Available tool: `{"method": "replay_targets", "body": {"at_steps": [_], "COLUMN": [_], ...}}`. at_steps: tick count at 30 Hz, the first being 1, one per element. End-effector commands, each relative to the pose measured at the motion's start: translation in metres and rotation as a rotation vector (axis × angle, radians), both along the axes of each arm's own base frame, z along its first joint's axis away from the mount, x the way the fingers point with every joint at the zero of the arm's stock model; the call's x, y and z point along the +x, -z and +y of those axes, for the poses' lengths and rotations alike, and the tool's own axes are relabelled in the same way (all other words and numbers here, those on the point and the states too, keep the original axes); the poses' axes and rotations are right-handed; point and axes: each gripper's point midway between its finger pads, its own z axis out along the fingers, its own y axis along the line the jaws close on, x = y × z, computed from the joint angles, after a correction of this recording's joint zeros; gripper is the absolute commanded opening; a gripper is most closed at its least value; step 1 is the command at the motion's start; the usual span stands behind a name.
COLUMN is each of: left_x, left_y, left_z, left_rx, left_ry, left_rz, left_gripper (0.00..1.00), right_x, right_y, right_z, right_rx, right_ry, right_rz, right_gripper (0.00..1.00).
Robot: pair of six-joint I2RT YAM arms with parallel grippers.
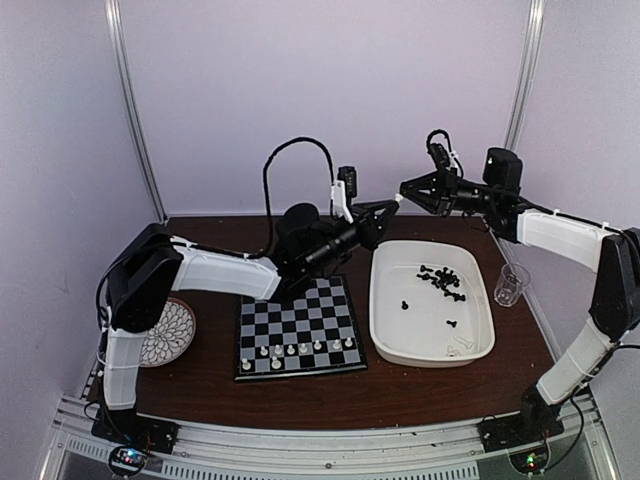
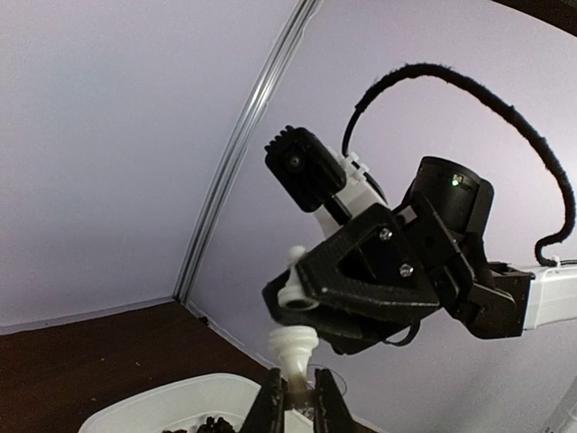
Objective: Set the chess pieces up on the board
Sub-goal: Pass from the right arm to the left, then place the rook at h1.
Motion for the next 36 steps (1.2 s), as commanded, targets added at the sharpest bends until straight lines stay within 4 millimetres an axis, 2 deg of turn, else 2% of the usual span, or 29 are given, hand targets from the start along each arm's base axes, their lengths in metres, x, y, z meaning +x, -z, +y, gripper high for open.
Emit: {"method": "replay_targets", "body": {"at_steps": [1,2,3,5,6,7,8,14,17,19,24,32,36], "left_x": [0.006,0.005,0.001,-0.010,-0.016,-0.022,-0.028,-0.064,-0.093,-0.108,-0.137,-0.160,-0.164], "left_y": [-0.014,-0.019,-0.010,-0.008,-0.005,0.000,0.004,0.046,0.064,0.079,0.105,0.157,0.173], "left_z": [0.029,0.034,0.035,0.039,0.040,0.042,0.044,0.083,0.096,0.104,0.116,0.113,0.112], "left_rx": [0.028,0.052,0.128,0.257,0.337,0.421,0.497,0.895,1.030,1.146,1.365,1.620,1.710], "left_ry": [-0.028,-0.022,-0.001,0.037,0.061,0.086,0.112,0.213,0.328,0.373,0.464,0.546,0.555], "left_rz": [0.005,0.009,0.033,0.036,0.049,0.071,0.087,0.255,0.290,0.303,0.327,0.282,0.262], "left_gripper": [0.01,0.00,0.00,0.00,0.00,0.00,0.00,0.00,0.00,0.00,0.00,0.00,0.00], "right_x": [-0.004,-0.003,-0.003,-0.007,-0.012,-0.018,-0.025,-0.049,-0.049,-0.050,-0.044,-0.041,-0.041], "right_y": [-0.015,-0.014,-0.010,0.009,0.019,0.026,0.037,0.095,0.126,0.138,0.146,0.153,0.154], "right_z": [-0.016,-0.021,-0.026,-0.036,-0.040,-0.043,-0.046,-0.064,-0.074,-0.076,-0.081,-0.082,-0.083], "right_rx": [0.003,-0.006,-0.030,-0.136,-0.200,-0.281,-0.335,-0.554,-0.657,-0.673,-0.711,-0.722,-0.723], "right_ry": [0.016,0.020,0.025,0.034,0.029,0.009,0.003,-0.041,-0.027,-0.024,0.003,0.011,0.013], "right_rz": [-0.075,-0.089,-0.093,-0.106,-0.123,-0.215,-0.210,-0.321,-0.334,-0.338,-0.355,-0.346,-0.339], "right_gripper": [0.04,0.05,0.05,0.05,0.05,0.05,0.05,0.05,0.04,0.04,0.04,0.05,0.05]}}
